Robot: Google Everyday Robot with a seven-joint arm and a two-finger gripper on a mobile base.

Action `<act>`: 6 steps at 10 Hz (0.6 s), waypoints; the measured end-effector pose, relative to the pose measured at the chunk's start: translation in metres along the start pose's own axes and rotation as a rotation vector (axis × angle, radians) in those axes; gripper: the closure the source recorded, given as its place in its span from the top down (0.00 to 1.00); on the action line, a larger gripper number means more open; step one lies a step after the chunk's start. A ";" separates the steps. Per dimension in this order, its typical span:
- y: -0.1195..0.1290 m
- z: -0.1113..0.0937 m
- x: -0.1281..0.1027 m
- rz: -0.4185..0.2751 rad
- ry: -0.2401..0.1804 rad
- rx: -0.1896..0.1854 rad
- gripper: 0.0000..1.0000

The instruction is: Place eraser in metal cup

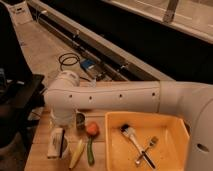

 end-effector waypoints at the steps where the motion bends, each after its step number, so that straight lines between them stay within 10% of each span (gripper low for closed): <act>1: -0.003 0.005 -0.002 -0.012 -0.011 0.001 0.65; 6: -0.010 0.025 -0.009 -0.034 -0.054 0.016 0.65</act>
